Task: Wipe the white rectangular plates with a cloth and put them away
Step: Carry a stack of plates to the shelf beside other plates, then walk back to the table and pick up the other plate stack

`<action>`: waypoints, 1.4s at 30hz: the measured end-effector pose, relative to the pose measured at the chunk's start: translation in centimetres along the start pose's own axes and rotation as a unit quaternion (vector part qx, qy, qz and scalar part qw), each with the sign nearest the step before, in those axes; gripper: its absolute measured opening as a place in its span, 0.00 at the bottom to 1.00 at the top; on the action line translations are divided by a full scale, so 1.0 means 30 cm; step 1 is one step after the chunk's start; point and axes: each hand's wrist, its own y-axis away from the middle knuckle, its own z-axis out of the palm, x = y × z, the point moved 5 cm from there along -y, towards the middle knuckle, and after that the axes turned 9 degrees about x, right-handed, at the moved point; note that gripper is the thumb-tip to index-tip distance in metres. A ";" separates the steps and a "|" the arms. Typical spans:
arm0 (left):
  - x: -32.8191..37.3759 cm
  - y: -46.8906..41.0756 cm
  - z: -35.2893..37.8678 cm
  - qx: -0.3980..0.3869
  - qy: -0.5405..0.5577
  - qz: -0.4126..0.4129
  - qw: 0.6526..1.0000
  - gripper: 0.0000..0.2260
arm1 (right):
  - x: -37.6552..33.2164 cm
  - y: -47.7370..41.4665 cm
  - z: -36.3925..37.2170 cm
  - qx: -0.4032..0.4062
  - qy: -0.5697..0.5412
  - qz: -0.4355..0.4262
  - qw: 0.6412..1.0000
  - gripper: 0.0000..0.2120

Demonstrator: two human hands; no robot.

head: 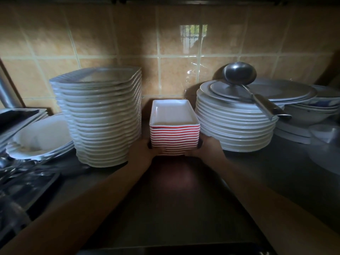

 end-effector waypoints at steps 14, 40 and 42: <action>0.026 -0.095 0.101 0.063 0.027 -0.046 0.997 0.20 | 0.031 -0.128 0.079 0.030 0.051 0.075 0.995 0.25; 0.086 0.015 -0.171 0.086 0.085 -0.131 0.984 0.06 | -0.213 -0.041 -0.076 0.070 -0.228 0.074 0.968 0.17; 0.120 0.050 -0.257 0.096 0.121 -0.113 0.982 0.05 | -0.282 -0.030 -0.071 0.031 -0.285 0.068 0.956 0.15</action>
